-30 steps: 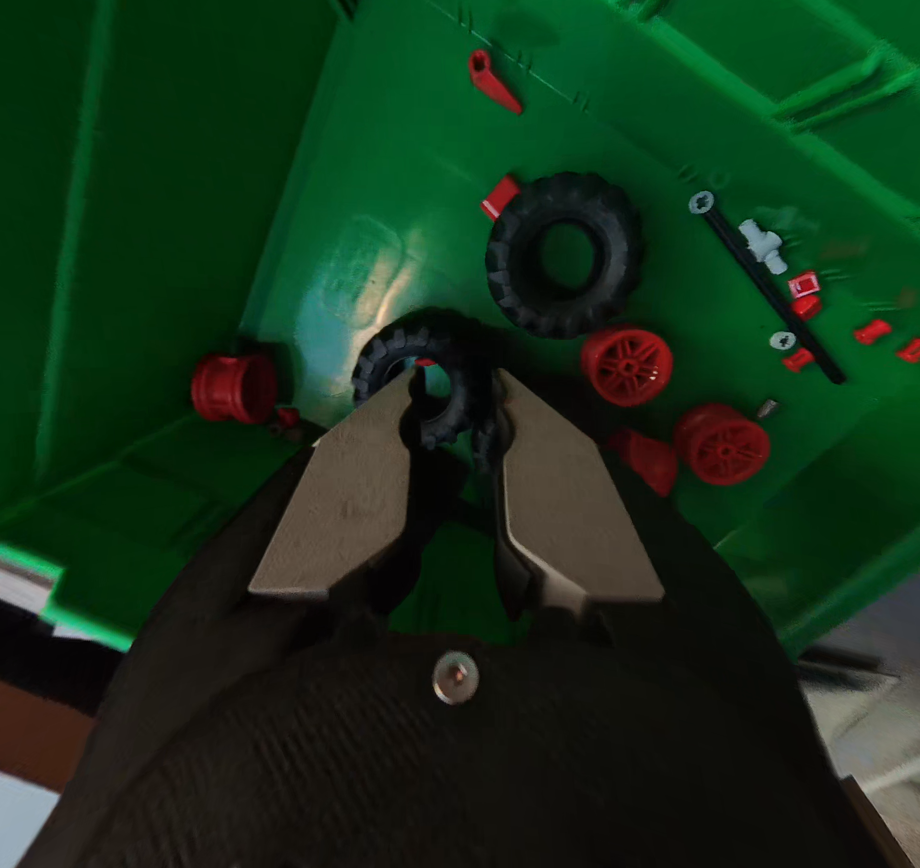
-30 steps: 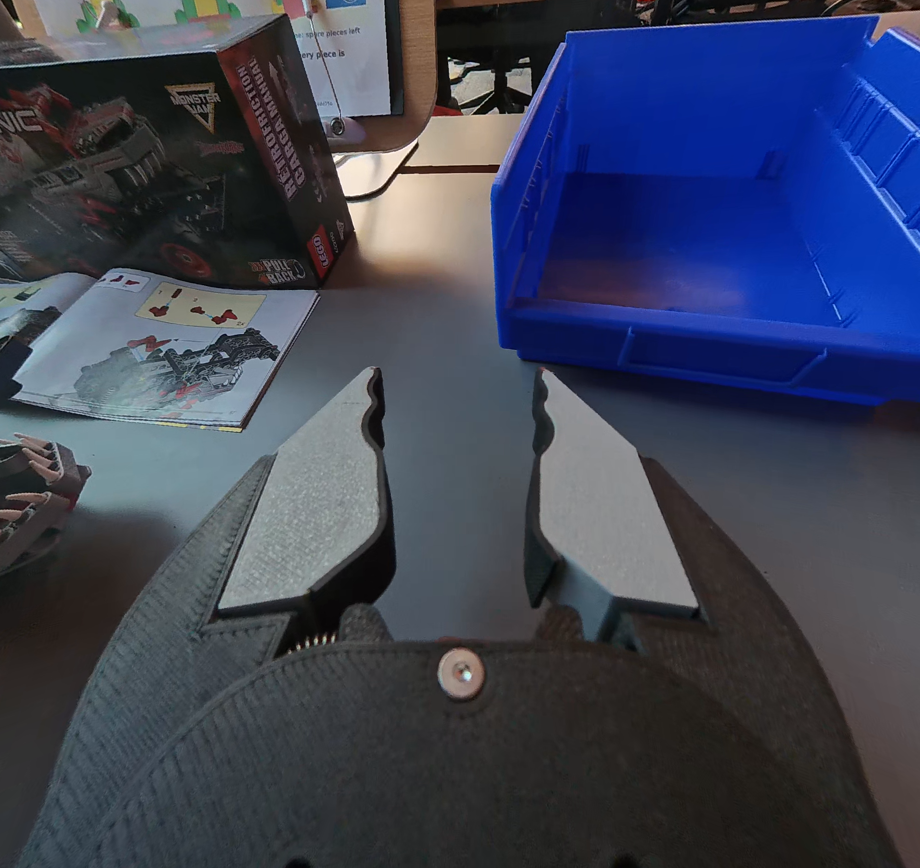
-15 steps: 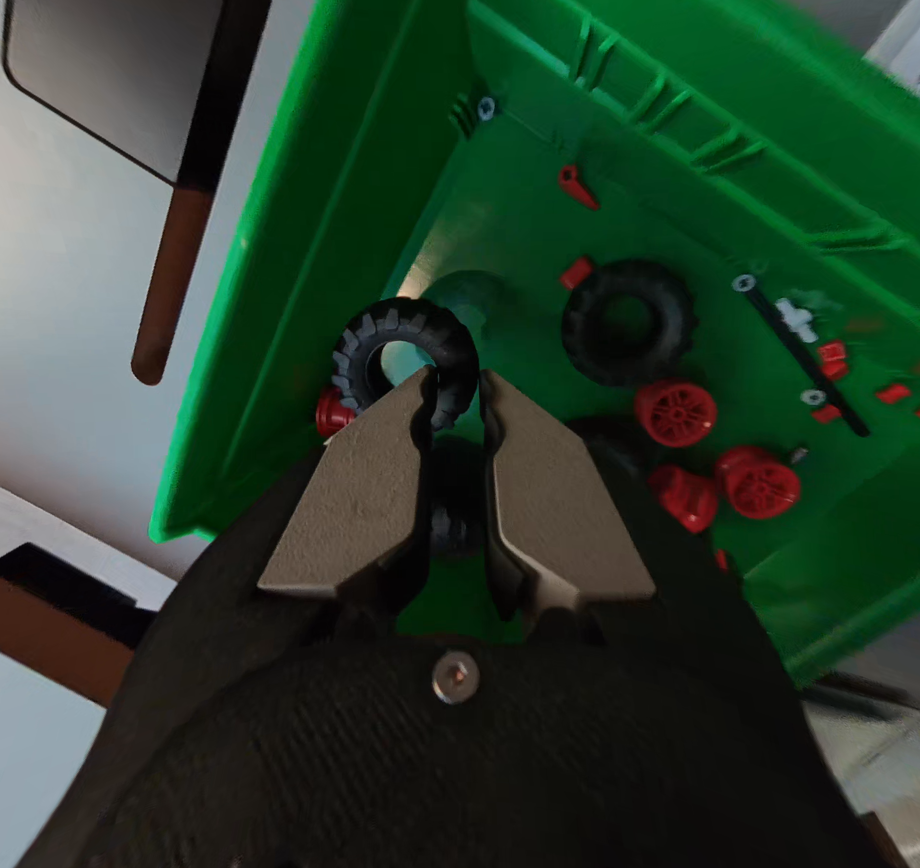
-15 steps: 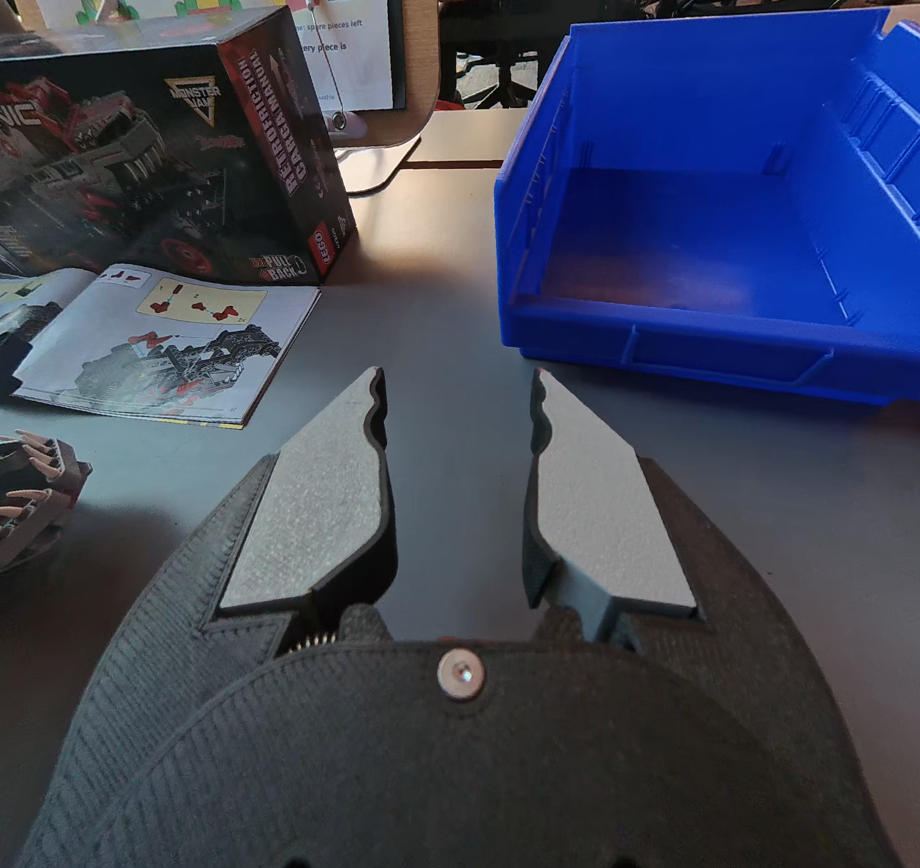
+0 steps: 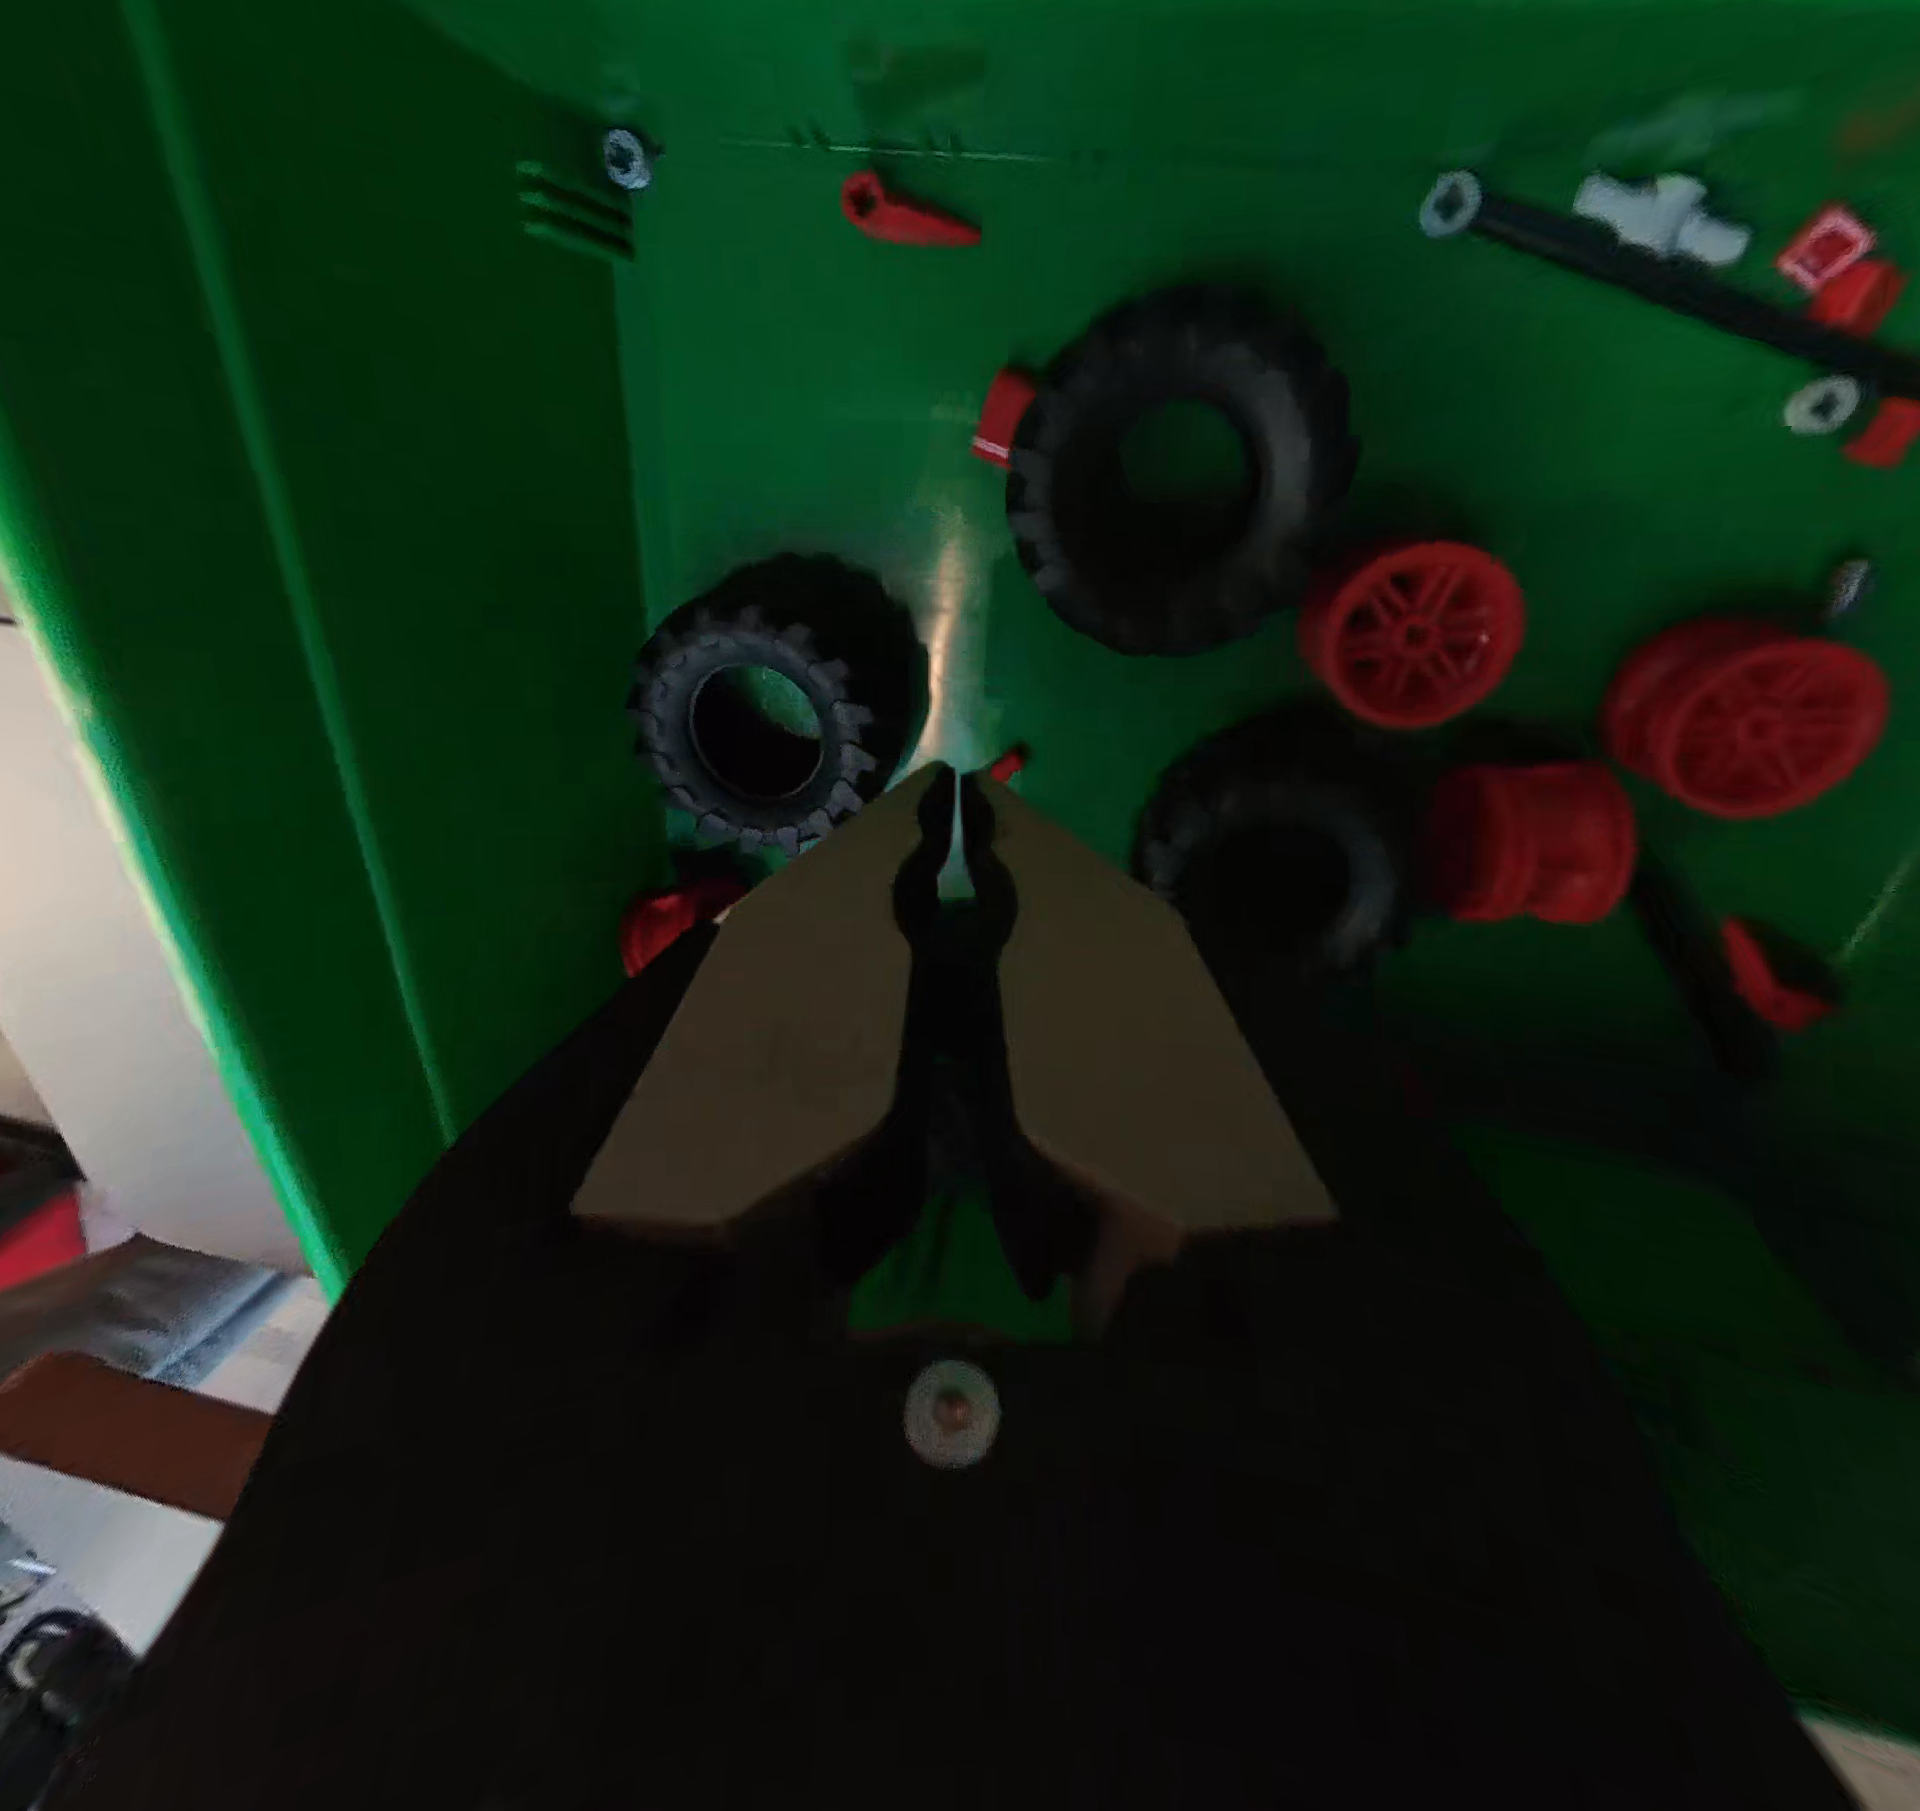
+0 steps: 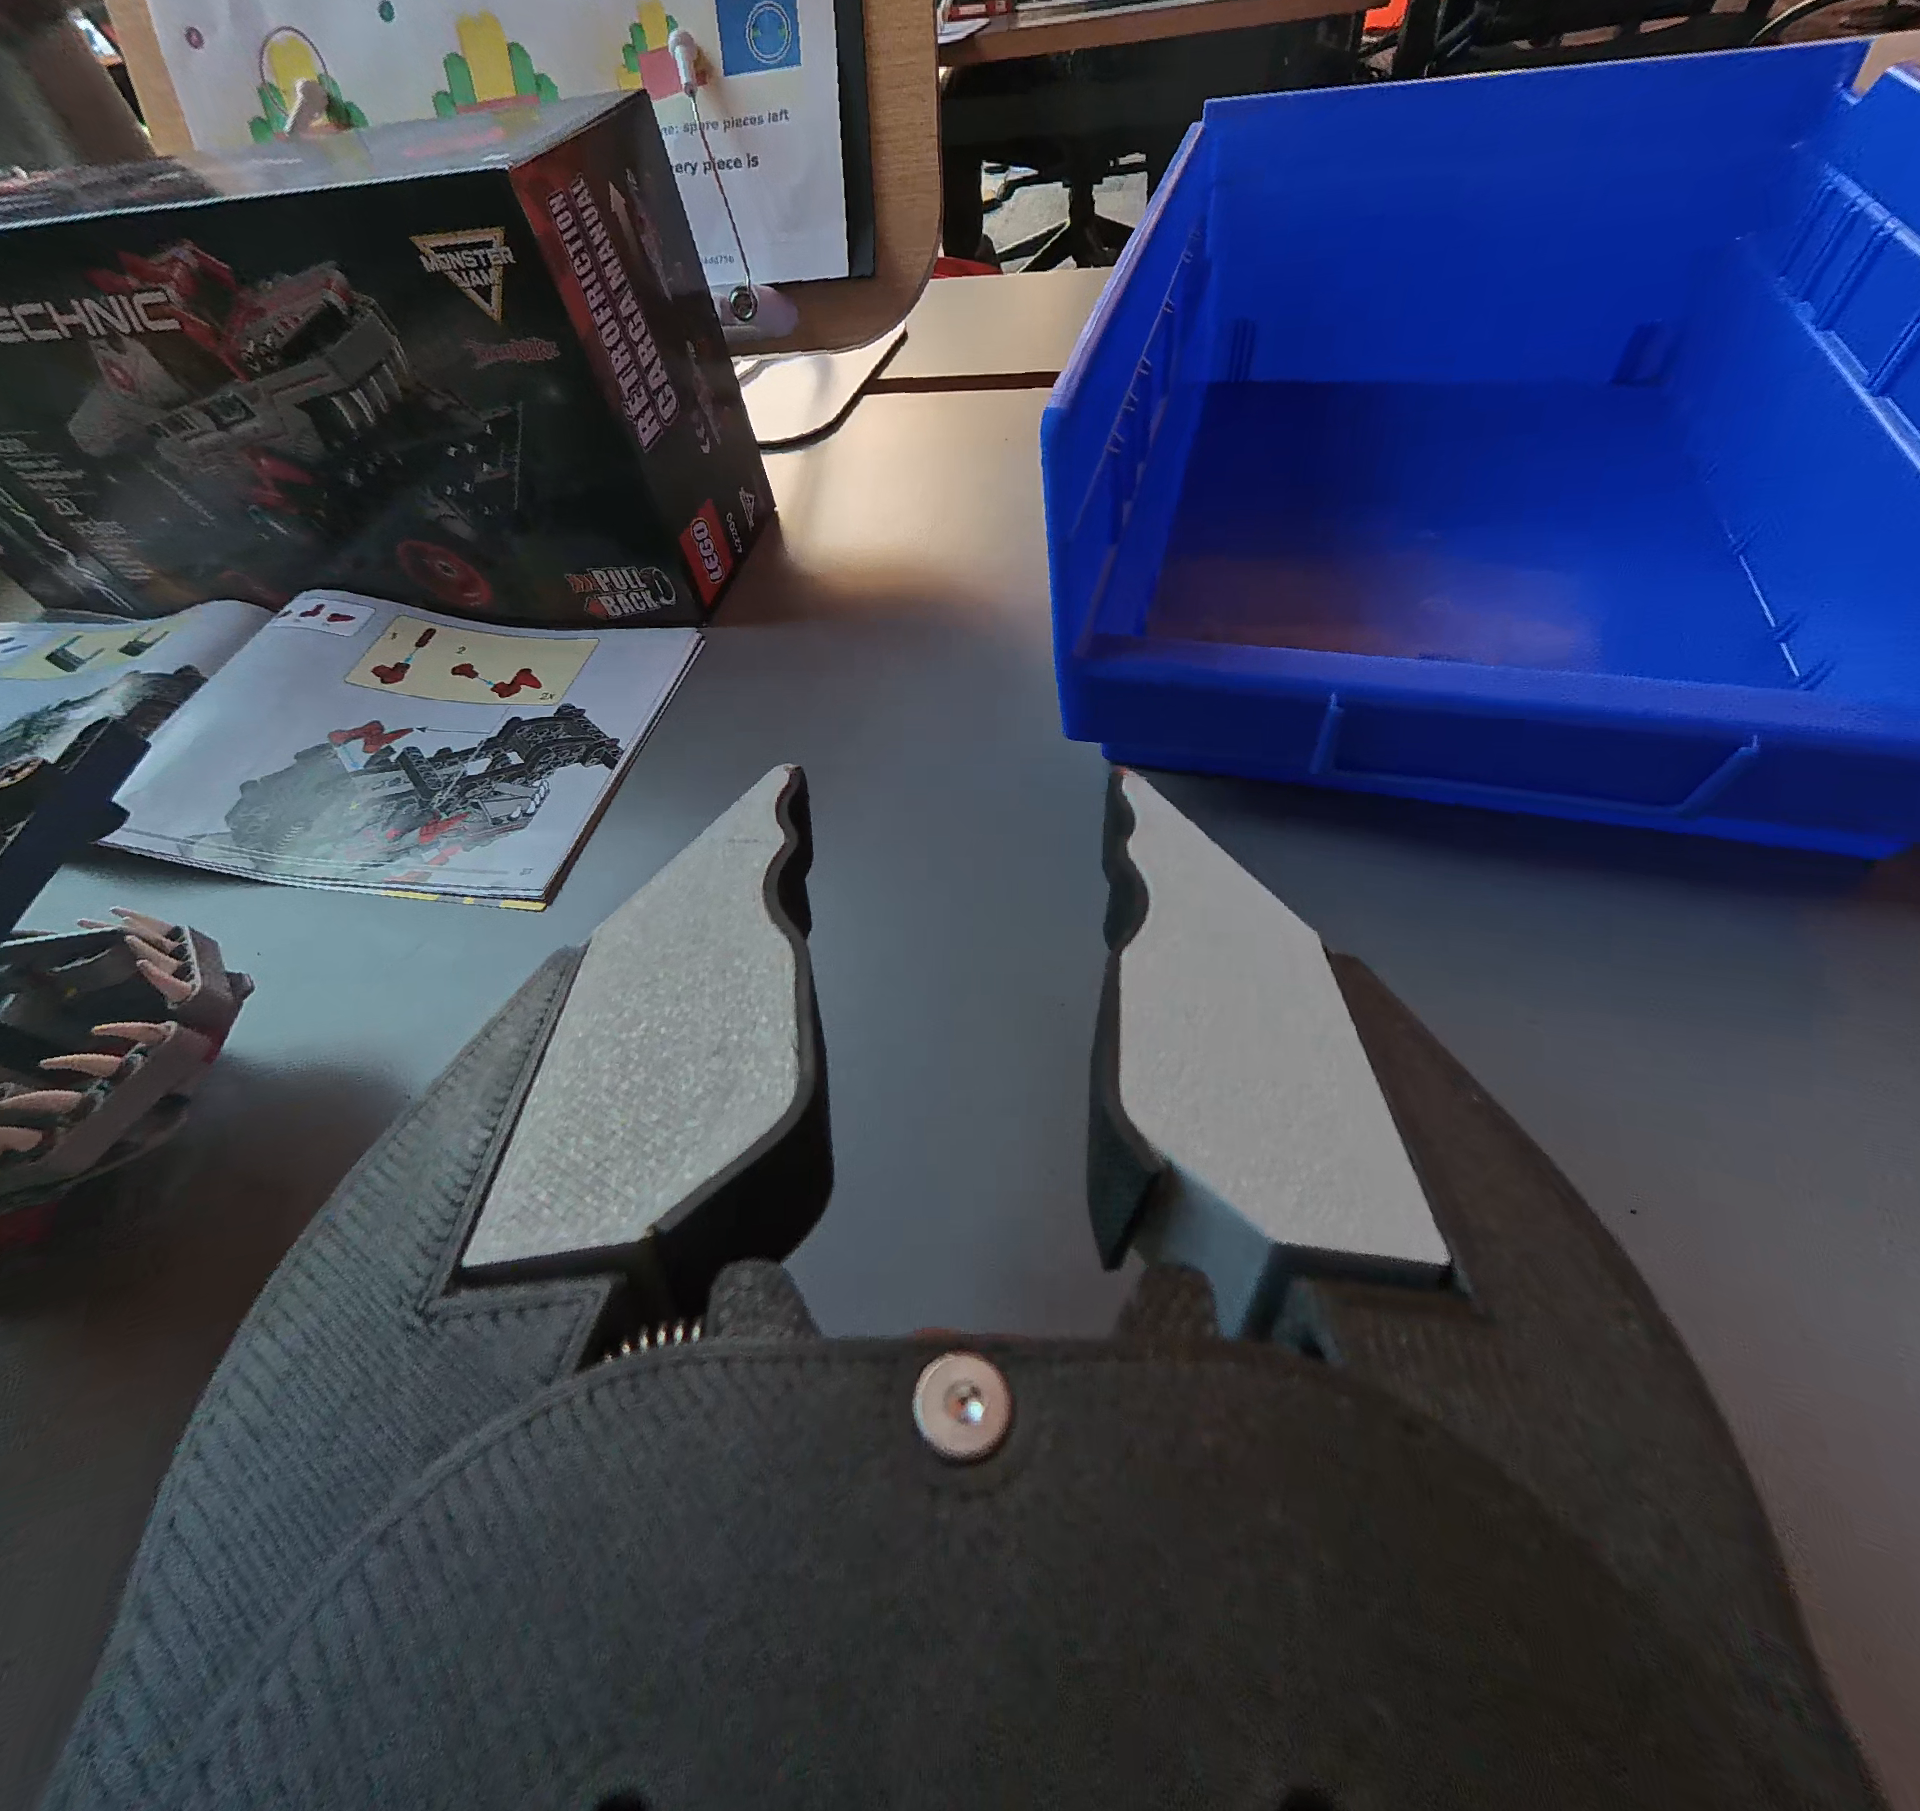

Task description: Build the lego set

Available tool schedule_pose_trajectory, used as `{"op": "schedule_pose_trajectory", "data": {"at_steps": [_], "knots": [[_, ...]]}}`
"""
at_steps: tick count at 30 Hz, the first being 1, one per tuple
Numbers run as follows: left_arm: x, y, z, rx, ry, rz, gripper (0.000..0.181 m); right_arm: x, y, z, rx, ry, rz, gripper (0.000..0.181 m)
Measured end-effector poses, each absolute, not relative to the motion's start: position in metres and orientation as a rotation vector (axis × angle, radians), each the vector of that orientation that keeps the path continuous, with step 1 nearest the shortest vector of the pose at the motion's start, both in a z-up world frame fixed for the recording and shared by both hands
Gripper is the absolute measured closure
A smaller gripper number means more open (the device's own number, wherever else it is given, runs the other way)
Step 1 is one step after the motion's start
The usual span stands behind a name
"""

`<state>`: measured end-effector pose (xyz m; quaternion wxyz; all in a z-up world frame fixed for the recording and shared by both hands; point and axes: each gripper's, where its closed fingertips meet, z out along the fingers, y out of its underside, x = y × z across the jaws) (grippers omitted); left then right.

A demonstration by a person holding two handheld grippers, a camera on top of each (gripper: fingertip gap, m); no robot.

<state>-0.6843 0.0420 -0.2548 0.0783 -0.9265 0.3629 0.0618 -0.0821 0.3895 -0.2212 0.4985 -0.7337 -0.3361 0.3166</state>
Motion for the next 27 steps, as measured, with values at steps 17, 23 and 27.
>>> {"op": "schedule_pose_trajectory", "data": {"at_steps": [17,23,27], "knots": [[-0.693,0.031,-0.282,-2.772,1.488,0.311,0.18,-0.081,0.387,-0.214,-1.745,-0.792,0.827,0.128],[-0.692,0.03,-0.281,-2.794,1.44,0.318,0.181,-0.079,0.386,-0.209,-1.721,-0.774,0.86,0.128],[-0.688,0.033,-0.267,-2.786,1.345,0.329,0.181,-0.078,0.384,-0.205,-1.699,-0.764,0.893,0.129]]}}
